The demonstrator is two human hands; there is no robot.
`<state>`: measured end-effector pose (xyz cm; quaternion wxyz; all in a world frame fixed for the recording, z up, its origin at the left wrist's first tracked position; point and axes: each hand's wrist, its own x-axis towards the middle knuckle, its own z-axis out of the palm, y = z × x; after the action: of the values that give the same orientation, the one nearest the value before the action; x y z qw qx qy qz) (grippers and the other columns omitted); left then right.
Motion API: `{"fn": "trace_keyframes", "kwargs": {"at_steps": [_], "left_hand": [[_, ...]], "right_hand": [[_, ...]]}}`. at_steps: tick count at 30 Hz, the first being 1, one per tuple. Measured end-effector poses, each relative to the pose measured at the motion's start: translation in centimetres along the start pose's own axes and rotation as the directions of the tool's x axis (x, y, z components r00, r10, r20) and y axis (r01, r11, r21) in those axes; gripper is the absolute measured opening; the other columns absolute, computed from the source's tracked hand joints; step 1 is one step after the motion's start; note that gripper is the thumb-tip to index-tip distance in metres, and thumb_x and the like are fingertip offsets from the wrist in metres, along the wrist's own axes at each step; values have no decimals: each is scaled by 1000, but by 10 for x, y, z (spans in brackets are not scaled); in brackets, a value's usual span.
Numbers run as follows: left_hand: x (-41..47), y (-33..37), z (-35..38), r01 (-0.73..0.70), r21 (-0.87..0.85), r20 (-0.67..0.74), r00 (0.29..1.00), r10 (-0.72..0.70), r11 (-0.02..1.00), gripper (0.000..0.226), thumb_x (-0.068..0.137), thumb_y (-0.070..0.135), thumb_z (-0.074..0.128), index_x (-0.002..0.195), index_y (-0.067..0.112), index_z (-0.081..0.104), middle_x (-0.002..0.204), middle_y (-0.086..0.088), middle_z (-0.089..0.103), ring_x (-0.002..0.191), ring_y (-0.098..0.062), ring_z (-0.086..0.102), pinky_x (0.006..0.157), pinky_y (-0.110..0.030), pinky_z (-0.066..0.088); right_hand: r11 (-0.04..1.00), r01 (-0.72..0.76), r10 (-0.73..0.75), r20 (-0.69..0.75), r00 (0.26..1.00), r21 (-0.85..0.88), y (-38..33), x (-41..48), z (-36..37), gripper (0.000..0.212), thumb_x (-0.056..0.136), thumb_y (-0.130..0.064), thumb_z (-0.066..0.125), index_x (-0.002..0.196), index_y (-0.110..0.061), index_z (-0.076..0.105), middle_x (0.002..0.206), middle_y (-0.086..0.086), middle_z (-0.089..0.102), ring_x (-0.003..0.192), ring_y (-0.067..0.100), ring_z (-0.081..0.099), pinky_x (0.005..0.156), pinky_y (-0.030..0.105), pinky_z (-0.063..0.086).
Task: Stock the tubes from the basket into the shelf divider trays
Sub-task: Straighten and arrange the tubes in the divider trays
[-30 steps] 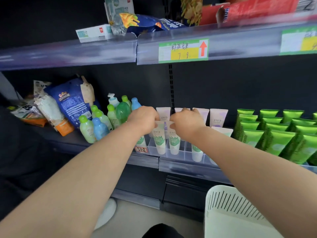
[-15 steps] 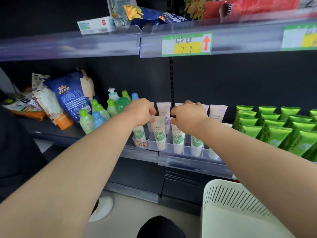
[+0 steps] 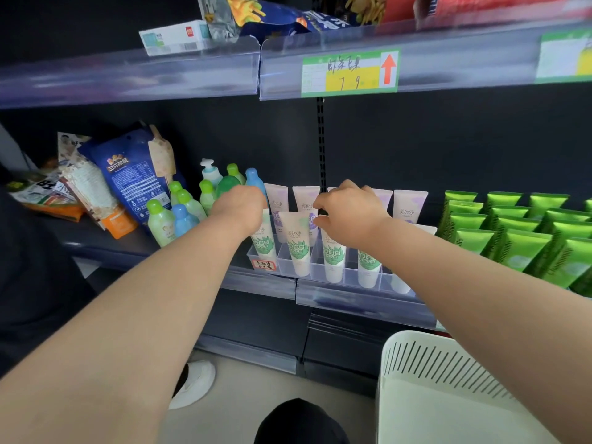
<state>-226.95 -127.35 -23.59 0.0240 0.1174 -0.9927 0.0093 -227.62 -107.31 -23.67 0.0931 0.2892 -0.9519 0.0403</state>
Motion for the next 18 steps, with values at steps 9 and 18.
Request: {"fn": "trace_keyframes", "kwargs": {"at_steps": [9, 18], "left_hand": [[-10, 11, -8, -49, -8, 22, 999, 49, 999, 36, 83, 1, 58, 111, 19, 70, 107, -9, 63, 95, -29, 60, 65, -30, 42], [-28, 38, -40, -109, -60, -135, 986, 101, 992, 37, 86, 7, 62, 120, 24, 65, 124, -3, 61, 113, -28, 56, 80, -33, 48]], "right_hand": [[1000, 16, -16, 5, 1000, 5, -2, -4, -4, 33, 97, -35, 44, 125, -21, 56, 115, 4, 61, 119, 25, 43, 93, 41, 37], [1000, 26, -26, -98, 995, -8, 4, -22, -23, 31, 94, -37, 49, 119, -21, 59, 113, 1, 59, 112, 24, 45, 85, 38, 38]]}}
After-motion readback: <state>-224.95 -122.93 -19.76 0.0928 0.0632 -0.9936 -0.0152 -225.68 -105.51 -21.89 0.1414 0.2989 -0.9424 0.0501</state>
